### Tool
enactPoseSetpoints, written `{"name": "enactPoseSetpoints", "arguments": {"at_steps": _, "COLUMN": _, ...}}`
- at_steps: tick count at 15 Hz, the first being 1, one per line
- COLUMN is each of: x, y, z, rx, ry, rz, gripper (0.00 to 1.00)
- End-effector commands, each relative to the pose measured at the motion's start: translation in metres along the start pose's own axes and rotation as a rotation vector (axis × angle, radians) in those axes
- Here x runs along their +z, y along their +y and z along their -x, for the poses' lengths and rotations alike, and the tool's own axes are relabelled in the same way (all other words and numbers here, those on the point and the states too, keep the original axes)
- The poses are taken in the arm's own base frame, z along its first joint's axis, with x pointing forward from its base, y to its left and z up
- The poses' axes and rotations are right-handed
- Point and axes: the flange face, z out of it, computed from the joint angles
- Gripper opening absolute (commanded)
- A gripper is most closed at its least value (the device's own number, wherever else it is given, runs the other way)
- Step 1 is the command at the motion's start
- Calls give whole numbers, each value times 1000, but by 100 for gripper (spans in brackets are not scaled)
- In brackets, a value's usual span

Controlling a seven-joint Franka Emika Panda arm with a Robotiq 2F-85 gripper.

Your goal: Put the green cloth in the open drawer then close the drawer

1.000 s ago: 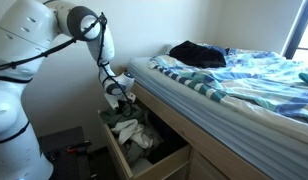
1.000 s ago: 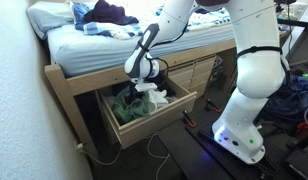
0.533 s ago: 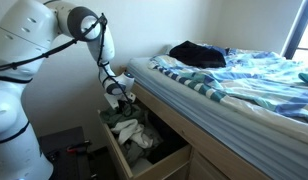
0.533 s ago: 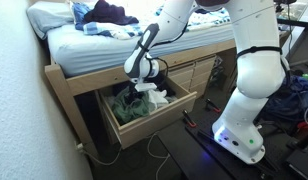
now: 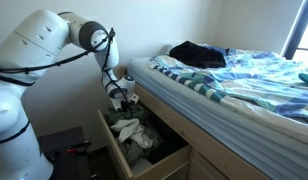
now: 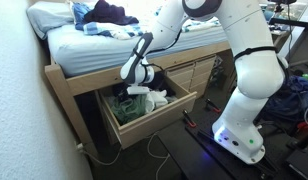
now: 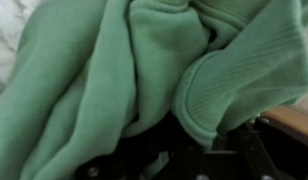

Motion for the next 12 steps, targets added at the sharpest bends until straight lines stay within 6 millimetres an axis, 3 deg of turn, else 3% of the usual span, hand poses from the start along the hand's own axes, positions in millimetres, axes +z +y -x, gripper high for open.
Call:
{"name": "enactPoseSetpoints", "arguments": {"at_steps": 1, "x": 39, "y": 9, "z": -15, "rx": 64, "ry": 6, "rz": 24, "gripper": 6}}
{"name": "enactPoseSetpoints", "arguments": {"at_steps": 5, "x": 66, "y": 12, "z": -22, "rx": 114, "ry": -20, "rz": 31, "gripper": 6}}
{"name": "enactPoseSetpoints", "arguments": {"at_steps": 12, "x": 68, "y": 13, "z": -32, "rx": 141, "ry": -11, "rz": 15, "gripper": 6}}
